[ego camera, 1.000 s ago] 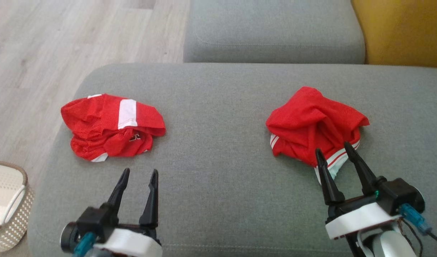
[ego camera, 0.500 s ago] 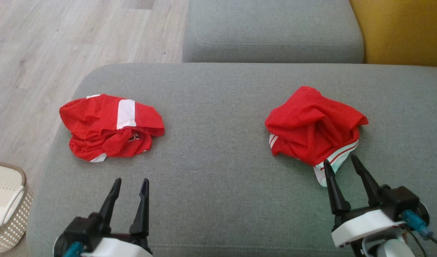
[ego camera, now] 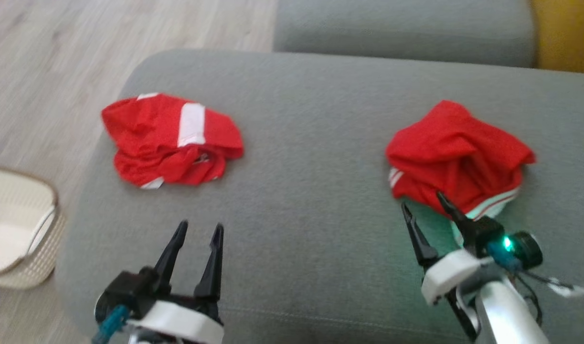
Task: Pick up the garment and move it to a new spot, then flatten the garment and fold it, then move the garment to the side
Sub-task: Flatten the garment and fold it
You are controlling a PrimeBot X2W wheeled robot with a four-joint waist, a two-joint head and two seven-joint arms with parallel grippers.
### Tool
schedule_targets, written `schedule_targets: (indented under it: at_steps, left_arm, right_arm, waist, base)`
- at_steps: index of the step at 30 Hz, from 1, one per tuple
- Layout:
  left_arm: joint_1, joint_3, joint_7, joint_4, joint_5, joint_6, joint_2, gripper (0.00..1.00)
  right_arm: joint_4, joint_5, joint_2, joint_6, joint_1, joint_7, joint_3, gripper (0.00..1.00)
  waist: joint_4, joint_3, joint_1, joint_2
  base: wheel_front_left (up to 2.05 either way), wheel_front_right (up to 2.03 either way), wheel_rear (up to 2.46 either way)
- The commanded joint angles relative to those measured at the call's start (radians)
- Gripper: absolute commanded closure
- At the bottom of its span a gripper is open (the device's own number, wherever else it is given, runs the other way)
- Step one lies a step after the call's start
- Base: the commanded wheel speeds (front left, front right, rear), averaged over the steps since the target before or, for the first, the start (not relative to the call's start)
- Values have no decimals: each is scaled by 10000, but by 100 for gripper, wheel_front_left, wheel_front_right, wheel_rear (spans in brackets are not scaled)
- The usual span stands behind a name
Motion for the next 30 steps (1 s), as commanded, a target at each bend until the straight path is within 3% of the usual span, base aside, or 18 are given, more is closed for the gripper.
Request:
schedule_targets:
  at_steps: [1,9,16,22,23,24,27,30]
  left_arm:
    - [-562,225,-78,-358,-88,2,-66,0]
    - [-871,-197,-78,-432,-426,-10,-67,0]
    - [-1110,-362,-78,-444,-588,25,-67,0]
    - [-1229,-562,-78,-508,-703,117,-68,0]
    - [-1251,-622,-78,-507,-707,115,-68,0]
    - [-1271,-667,-78,-508,-713,123,-68,0]
    - [-1304,-735,-78,-497,-735,155,-68,0]
    - [-1270,-746,-78,-420,-696,142,-68,0]
  right_arm:
    - [-32,-225,-35,-2,-606,-22,124,0]
    - [2124,-1958,-35,-2,-1968,244,-1002,0]
    - [2927,-3264,-35,-2,-2669,376,-2178,0]
    - [3518,-4119,-35,-2,-2973,618,-2584,0]
    - [3644,-4122,-35,-2,-3026,647,-2619,69]
    - [3725,-4145,-35,-2,-3081,627,-2649,100]
    - [3996,-3905,-35,-2,-3291,435,-2600,100]
    - [4193,-2930,-35,-2,-3550,98,-1980,100]
  waist:
    - [446,395,0,0]
    - [1255,914,0,0]
    - [1563,1192,0,0]
    - [1609,1350,0,0]
    - [1613,1366,0,0]
    - [1613,1378,0,0]
    - [1584,1347,0,0]
    - [1500,1165,0,0]
  base:
    - [0,0,0]
    - [0,0,0]
    - [0,0,0]
    - [0,0,0]
    - [0,0,0]
    - [0,0,0]
    - [0,0,0]
    - [0,0,0]
